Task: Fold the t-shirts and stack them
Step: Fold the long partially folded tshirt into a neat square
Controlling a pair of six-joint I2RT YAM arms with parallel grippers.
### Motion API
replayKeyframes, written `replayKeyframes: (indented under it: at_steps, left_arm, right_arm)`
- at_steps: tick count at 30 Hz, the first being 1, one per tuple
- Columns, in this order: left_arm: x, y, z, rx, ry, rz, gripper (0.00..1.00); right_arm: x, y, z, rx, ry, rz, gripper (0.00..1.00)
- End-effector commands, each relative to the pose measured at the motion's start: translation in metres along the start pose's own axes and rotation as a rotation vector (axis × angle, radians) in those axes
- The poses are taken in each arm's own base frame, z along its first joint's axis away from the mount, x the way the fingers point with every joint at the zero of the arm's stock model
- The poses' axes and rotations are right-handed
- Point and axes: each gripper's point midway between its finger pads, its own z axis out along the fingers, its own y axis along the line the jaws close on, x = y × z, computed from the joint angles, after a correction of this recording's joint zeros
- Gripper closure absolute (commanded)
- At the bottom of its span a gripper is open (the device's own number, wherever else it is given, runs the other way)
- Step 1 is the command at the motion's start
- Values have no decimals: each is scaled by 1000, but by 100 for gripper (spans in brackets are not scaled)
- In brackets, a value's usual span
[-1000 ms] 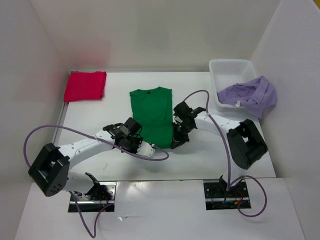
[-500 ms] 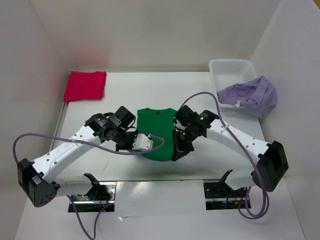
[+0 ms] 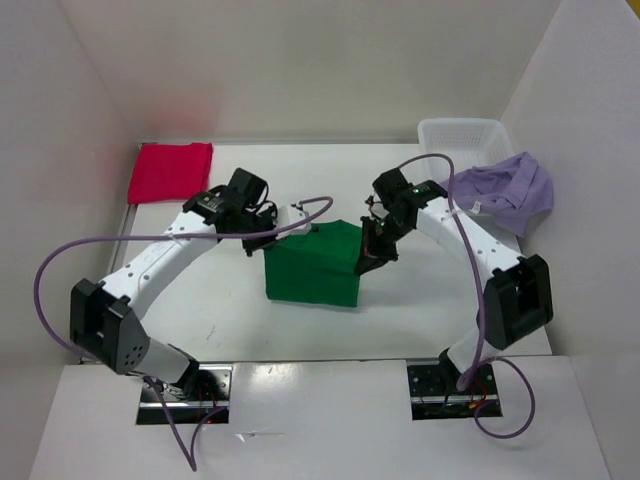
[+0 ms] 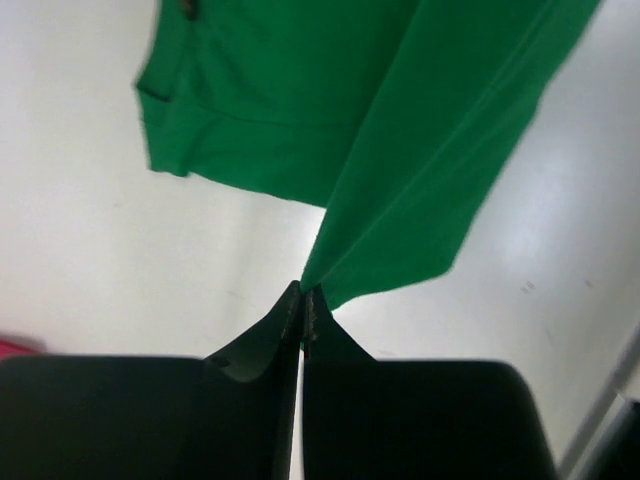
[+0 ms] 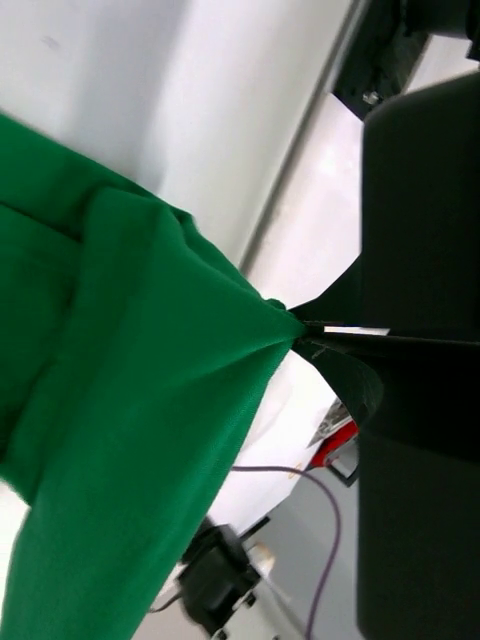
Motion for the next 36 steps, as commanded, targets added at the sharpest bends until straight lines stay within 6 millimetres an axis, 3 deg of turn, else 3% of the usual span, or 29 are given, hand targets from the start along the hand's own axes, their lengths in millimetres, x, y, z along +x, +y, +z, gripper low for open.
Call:
replayKeyframes:
  at_steps: [1, 6, 10, 15, 27, 31, 36]
  left_arm:
    - [-21, 53, 0, -159, -54, -30, 100]
    - [-24, 91, 13, -223, -52, -39, 100]
    - [-26, 101, 22, -241, -57, -35, 100]
    - [-25, 119, 46, -271, -58, -31, 100]
    - [-22, 161, 92, -368, -74, -27, 99]
    - [-23, 172, 104, -385, -78, -24, 98]
    - [-20, 182, 123, -396, -76, -24, 91]
  right_arm:
    - [-36, -3, -9, -13, -74, -57, 100]
    - [-74, -11, -9, -25, -118, -33, 100]
    - [-100, -17, -6, -50, -148, -19, 100]
    - [-121, -29, 13, -54, -123, 10, 100]
    - [-196, -43, 26, -97, -236, 74, 100]
    - [-212, -58, 43, -67, -229, 108, 100]
    - [-255, -73, 33, -21, -369, 132, 81]
